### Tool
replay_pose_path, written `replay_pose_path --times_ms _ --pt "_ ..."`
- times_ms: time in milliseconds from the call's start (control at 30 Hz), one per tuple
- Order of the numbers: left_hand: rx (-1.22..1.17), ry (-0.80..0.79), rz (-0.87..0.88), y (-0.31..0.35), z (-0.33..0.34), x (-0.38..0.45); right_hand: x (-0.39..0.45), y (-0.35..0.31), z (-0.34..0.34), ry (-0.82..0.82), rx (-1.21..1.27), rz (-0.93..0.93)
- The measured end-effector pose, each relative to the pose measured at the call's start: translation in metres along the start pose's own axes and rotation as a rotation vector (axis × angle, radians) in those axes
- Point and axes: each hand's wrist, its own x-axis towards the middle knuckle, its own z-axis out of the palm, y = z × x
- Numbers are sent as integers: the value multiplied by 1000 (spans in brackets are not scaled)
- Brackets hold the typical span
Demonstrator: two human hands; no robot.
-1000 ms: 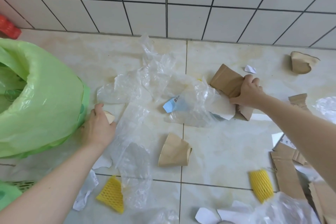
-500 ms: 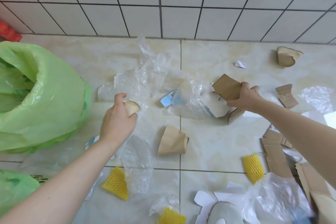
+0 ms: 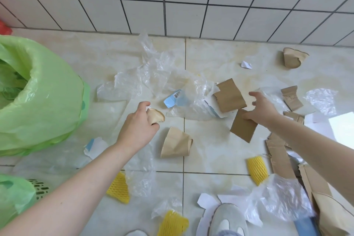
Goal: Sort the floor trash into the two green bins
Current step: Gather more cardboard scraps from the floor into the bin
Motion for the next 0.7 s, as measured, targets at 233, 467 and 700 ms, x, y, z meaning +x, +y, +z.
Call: replay_pose_path --times_ms 233,467,700 --pt "-45 -134 23 18 -8 2 1 -18 -21 -135 194 51" --pt "-337 -453 -164 20 7 0 4 -42 -15 -161 337 74" --pt "-532 -494 -429 5 40 -4 35 -39 2 -45 604 288"
